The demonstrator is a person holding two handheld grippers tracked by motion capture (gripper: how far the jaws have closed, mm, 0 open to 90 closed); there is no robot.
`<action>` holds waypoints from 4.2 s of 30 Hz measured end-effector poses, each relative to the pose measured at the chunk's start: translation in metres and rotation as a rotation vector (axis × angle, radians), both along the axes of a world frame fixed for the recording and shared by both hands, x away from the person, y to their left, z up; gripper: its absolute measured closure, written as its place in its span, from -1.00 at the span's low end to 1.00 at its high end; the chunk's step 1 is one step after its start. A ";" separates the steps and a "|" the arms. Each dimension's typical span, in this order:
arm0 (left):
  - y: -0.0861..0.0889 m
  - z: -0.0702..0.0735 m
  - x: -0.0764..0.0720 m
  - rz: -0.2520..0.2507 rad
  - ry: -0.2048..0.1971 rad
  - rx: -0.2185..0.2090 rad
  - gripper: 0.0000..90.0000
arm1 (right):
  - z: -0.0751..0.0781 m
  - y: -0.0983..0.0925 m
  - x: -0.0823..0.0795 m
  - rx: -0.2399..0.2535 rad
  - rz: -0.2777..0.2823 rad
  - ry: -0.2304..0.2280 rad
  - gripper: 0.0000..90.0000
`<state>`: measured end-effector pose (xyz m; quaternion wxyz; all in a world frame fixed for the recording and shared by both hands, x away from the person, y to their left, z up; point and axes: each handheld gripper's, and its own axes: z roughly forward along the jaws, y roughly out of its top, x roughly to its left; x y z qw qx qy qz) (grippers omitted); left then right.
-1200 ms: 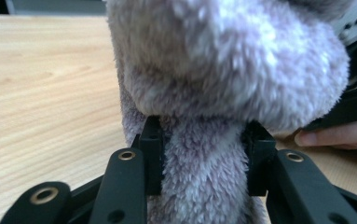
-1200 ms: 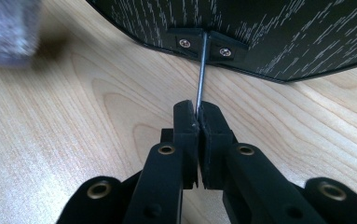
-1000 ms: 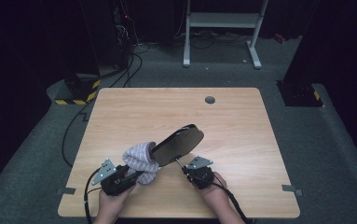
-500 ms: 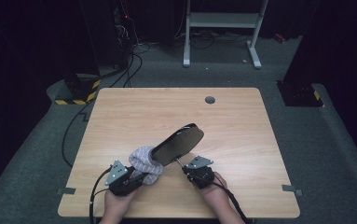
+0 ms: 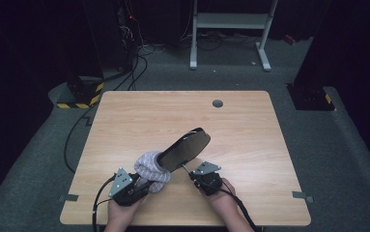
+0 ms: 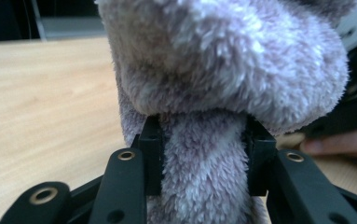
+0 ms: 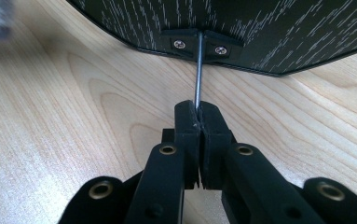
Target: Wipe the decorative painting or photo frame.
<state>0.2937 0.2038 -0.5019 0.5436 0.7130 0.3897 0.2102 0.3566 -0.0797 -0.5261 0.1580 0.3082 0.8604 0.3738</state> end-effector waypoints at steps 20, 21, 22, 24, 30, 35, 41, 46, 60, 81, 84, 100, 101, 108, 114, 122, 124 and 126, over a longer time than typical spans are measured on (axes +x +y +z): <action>-0.010 -0.023 0.035 -0.029 0.275 0.162 0.35 | 0.000 -0.001 0.001 0.010 -0.010 0.008 0.91; -0.009 -0.022 0.035 -0.031 0.267 0.157 0.35 | 0.000 -0.001 0.001 0.010 -0.010 0.008 0.91; -0.008 -0.020 0.033 -0.031 0.255 0.151 0.35 | 0.000 -0.001 0.002 0.011 -0.009 0.008 0.92; -0.006 -0.016 0.030 -0.028 0.216 0.127 0.35 | 0.000 -0.001 0.002 0.014 -0.012 0.014 0.92; -0.004 0.000 0.019 -0.038 0.086 0.052 0.34 | 0.000 -0.001 0.002 0.010 -0.008 0.008 0.93; -0.005 -0.003 0.020 -0.044 0.082 0.059 0.33 | 0.000 -0.001 0.002 0.009 -0.006 0.007 0.94; -0.007 -0.009 0.025 -0.040 0.114 0.069 0.33 | 0.000 -0.001 0.002 0.008 -0.003 0.006 0.93; -0.011 -0.018 0.032 -0.035 0.178 0.112 0.33 | 0.000 -0.002 0.002 0.016 -0.006 0.016 0.93; -0.010 -0.023 0.042 -0.044 0.260 0.100 0.33 | 0.000 -0.002 0.003 0.017 -0.011 0.016 0.92; -0.010 -0.002 0.027 -0.087 0.067 -0.015 0.33 | 0.000 -0.003 0.003 0.017 -0.011 0.019 0.94; -0.008 -0.008 0.031 -0.079 0.102 -0.019 0.32 | 0.000 -0.004 0.004 0.027 -0.013 0.030 0.94; -0.005 -0.017 0.037 -0.062 0.191 0.034 0.29 | 0.000 -0.002 0.002 0.011 -0.019 0.009 0.91; -0.004 -0.015 0.035 -0.063 0.184 0.036 0.29 | 0.000 -0.002 0.002 0.010 -0.020 0.009 0.91; 0.016 0.003 0.020 -0.043 0.108 0.023 0.30 | 0.000 -0.001 0.002 0.003 -0.022 0.005 0.91; 0.045 0.010 0.018 0.038 0.095 0.011 0.30 | 0.000 -0.001 0.002 0.001 -0.022 0.003 0.91; 0.081 0.012 0.022 0.182 0.116 0.075 0.30 | 0.000 -0.001 0.002 0.000 -0.020 -0.001 0.91; 0.088 0.010 0.025 0.200 0.138 0.098 0.30 | 0.000 -0.001 0.002 0.000 -0.021 -0.001 0.91; 0.095 0.007 0.027 0.225 0.158 0.100 0.29 | 0.000 -0.001 0.002 -0.001 -0.020 -0.001 0.91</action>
